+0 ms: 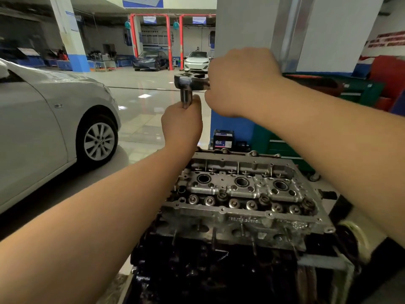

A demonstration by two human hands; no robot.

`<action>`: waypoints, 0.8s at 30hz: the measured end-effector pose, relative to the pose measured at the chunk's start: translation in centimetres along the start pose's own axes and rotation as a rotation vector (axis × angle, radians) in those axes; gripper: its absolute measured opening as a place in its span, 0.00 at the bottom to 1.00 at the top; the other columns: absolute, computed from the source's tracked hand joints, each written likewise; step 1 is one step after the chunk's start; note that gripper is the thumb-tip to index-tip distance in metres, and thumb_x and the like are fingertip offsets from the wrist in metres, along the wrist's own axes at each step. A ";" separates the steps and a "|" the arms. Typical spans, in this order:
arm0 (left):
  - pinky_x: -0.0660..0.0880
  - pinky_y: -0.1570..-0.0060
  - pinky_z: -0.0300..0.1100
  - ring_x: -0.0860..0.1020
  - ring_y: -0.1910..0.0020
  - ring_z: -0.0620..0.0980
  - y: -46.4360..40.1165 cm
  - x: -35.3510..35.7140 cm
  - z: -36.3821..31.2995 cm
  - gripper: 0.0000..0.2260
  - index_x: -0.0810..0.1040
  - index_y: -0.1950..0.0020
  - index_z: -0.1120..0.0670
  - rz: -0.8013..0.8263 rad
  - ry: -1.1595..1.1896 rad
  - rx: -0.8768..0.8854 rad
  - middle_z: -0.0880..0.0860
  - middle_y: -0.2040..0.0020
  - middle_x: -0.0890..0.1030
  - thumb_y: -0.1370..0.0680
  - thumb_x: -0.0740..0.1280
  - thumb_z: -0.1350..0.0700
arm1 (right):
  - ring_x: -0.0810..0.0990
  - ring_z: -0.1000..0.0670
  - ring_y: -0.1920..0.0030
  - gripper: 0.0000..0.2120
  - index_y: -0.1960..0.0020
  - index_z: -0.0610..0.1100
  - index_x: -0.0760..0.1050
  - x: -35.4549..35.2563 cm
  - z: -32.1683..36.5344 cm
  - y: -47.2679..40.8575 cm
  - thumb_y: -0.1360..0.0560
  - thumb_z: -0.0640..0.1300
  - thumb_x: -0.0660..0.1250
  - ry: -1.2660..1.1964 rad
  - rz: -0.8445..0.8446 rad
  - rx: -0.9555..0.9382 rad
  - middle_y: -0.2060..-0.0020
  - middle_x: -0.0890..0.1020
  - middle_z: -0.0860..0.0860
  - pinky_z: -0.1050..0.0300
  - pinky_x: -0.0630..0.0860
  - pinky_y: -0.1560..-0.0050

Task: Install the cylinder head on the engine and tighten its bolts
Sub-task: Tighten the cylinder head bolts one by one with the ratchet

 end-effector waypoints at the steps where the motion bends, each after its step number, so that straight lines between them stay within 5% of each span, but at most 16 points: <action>1: 0.71 0.64 0.52 0.67 0.70 0.52 0.0 -0.1 0.0 0.20 0.71 0.77 0.44 -0.004 0.010 -0.009 0.46 0.77 0.67 0.24 0.63 0.44 | 0.70 0.44 0.65 0.08 0.57 0.47 0.72 0.5 0.0 -0.5 0.21 0.48 0.62 -0.028 0.001 -0.020 0.66 0.69 0.48 0.53 0.64 0.62; 5: 0.62 0.66 0.46 0.61 0.73 0.47 0.4 0.1 0.1 0.22 0.65 0.75 0.47 -0.008 0.003 0.010 0.45 0.77 0.64 0.22 0.64 0.45 | 0.72 0.39 0.37 0.12 0.38 0.50 0.77 3.6 -0.6 -3.1 0.17 0.51 0.59 -0.191 0.090 -0.087 0.44 0.77 0.45 0.41 0.67 0.37; 7: 0.60 0.65 0.47 0.60 0.73 0.46 0.7 0.4 0.0 0.20 0.61 0.72 0.50 -0.002 -0.015 0.025 0.46 0.76 0.63 0.23 0.63 0.47 | 0.69 0.40 0.32 0.13 0.34 0.51 0.75 4.8 -0.5 -4.2 0.17 0.49 0.60 -0.323 0.140 -0.120 0.39 0.76 0.46 0.40 0.66 0.33; 9: 0.59 0.65 0.49 0.59 0.71 0.48 0.5 0.3 0.1 0.19 0.60 0.71 0.50 -0.005 -0.017 0.034 0.46 0.75 0.61 0.24 0.63 0.49 | 0.73 0.42 0.40 0.08 0.42 0.49 0.76 5.1 0.5 -5.1 0.21 0.43 0.64 -0.424 0.112 -0.184 0.47 0.76 0.50 0.46 0.72 0.44; 12: 0.57 0.66 0.47 0.57 0.71 0.47 0.1 -0.1 0.4 0.19 0.61 0.73 0.50 -0.042 -0.033 0.064 0.47 0.75 0.61 0.25 0.62 0.50 | 0.74 0.44 0.53 0.05 0.56 0.49 0.71 4.8 1.2 -5.7 0.24 0.42 0.64 -0.418 0.052 -0.184 0.57 0.73 0.51 0.50 0.66 0.56; 15: 0.57 0.69 0.45 0.61 0.74 0.47 0.1 0.1 0.4 0.19 0.61 0.72 0.50 -0.076 -0.083 0.113 0.46 0.78 0.65 0.24 0.63 0.50 | 0.76 0.42 0.56 0.10 0.62 0.49 0.70 4.6 0.3 -5.3 0.23 0.47 0.64 -0.385 0.115 -0.125 0.63 0.73 0.50 0.50 0.71 0.57; 19: 0.59 0.68 0.44 0.62 0.75 0.47 -0.9 -0.2 0.6 0.18 0.64 0.72 0.49 -0.107 -0.153 0.177 0.44 0.77 0.68 0.23 0.64 0.49 | 0.73 0.43 0.60 0.10 0.57 0.46 0.70 2.6 -0.3 -3.3 0.20 0.49 0.61 -0.142 0.171 0.067 0.65 0.69 0.48 0.50 0.71 0.57; 24: 0.57 0.68 0.44 0.63 0.76 0.47 -0.8 0.1 0.6 0.17 0.73 0.72 0.39 -0.053 -0.224 0.257 0.41 0.76 0.71 0.23 0.66 0.48 | 0.65 0.47 0.68 0.11 0.63 0.47 0.64 -0.9 0.9 1.7 0.24 0.46 0.63 0.059 0.079 0.013 0.66 0.67 0.49 0.50 0.66 0.58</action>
Point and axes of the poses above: each hand's wrist, its own y-axis away from the middle knuckle, its own x-axis out of the palm, z = x × y, the point moved 3 cm from there along -y, towards the middle knuckle
